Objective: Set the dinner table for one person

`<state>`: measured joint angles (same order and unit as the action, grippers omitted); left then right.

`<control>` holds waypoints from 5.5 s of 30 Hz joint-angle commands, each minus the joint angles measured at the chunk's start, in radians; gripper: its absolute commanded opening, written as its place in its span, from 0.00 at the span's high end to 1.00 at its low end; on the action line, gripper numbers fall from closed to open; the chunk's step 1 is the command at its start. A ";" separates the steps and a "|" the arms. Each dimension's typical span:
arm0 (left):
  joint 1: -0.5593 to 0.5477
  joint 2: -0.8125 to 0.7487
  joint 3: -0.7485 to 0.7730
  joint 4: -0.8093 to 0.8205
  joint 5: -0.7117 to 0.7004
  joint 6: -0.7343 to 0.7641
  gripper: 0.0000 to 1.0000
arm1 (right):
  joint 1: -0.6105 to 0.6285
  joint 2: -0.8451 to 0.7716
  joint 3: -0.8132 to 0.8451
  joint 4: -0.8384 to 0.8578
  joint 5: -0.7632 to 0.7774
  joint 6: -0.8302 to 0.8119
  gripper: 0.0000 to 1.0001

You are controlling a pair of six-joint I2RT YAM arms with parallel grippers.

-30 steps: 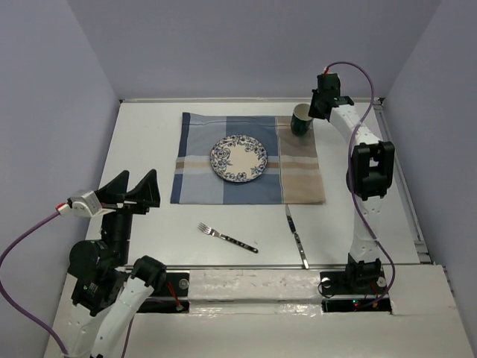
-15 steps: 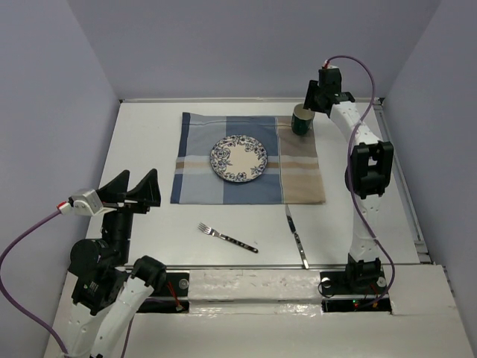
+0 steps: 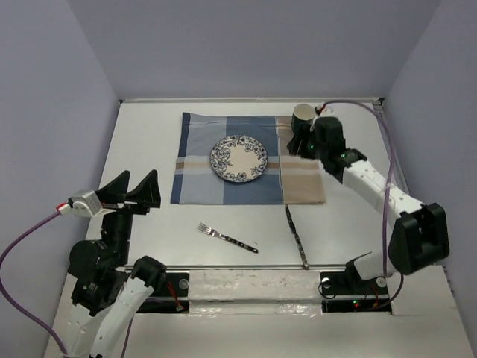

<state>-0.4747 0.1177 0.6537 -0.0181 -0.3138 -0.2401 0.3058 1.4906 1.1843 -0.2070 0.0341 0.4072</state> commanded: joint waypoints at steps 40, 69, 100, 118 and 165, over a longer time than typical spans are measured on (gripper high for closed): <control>-0.041 -0.067 -0.005 0.053 -0.010 0.021 0.02 | 0.607 -0.181 -0.465 -0.603 0.061 0.420 1.00; -0.042 -0.036 -0.002 0.044 -0.028 0.033 0.02 | 0.118 0.542 0.538 -0.312 0.110 -0.062 1.00; -0.042 -0.001 -0.003 0.046 -0.033 0.036 0.02 | 0.061 0.588 0.540 -0.298 0.037 -0.042 0.64; -0.036 0.017 -0.003 0.043 -0.039 0.041 0.01 | 0.567 0.109 -0.121 -0.006 -0.192 -0.203 0.52; 0.074 -0.006 0.006 0.027 -0.057 0.032 0.02 | 0.833 0.276 0.264 -0.005 0.191 -0.074 1.00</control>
<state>-0.4046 0.1253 0.6521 -0.0200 -0.3496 -0.2184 1.1759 1.7481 1.3334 -0.2710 0.0860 0.2695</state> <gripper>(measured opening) 0.985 0.092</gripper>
